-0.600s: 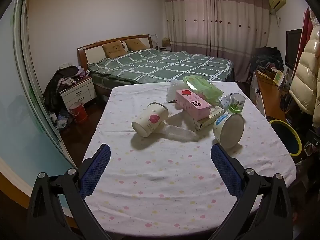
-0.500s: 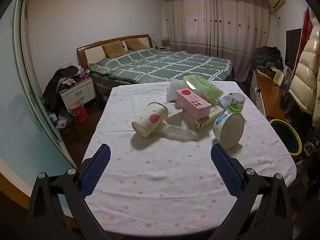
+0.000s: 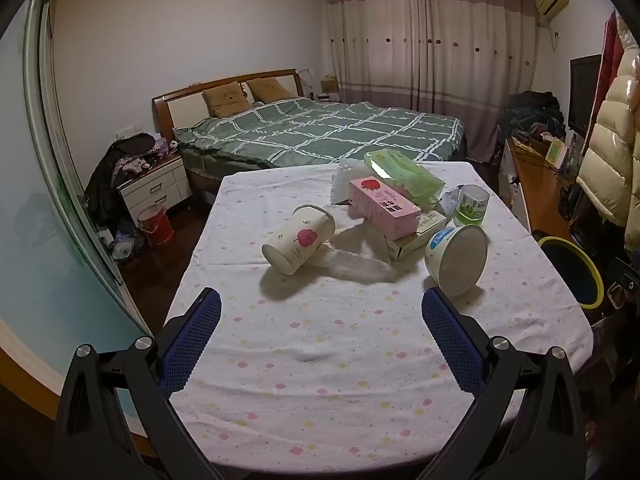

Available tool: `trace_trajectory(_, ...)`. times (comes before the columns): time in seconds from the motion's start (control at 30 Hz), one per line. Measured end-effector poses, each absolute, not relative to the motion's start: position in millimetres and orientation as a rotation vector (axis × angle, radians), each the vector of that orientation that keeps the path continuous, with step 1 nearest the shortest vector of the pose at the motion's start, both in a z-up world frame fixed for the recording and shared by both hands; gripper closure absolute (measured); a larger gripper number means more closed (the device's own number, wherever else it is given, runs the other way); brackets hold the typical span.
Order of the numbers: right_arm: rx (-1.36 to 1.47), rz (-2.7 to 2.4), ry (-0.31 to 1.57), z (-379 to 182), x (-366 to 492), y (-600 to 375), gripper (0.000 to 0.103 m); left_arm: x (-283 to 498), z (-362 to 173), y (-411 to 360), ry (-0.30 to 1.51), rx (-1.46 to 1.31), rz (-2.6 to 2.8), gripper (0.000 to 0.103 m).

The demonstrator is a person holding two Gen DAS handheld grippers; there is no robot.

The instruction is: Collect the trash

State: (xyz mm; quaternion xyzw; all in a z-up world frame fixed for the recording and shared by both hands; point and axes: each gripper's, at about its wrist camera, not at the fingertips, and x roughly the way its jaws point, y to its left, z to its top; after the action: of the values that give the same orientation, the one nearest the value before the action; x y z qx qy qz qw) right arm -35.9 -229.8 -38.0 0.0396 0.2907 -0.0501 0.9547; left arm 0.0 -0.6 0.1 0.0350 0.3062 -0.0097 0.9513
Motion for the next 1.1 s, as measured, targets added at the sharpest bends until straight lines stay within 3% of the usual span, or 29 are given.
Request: trace_trajectory(1.1,0.082,-0.102,0.597,-39.6,-32.8,-228.9,0.006,-1.2,-1.6,-2.3,0.626,0.077,-0.017,0.004)
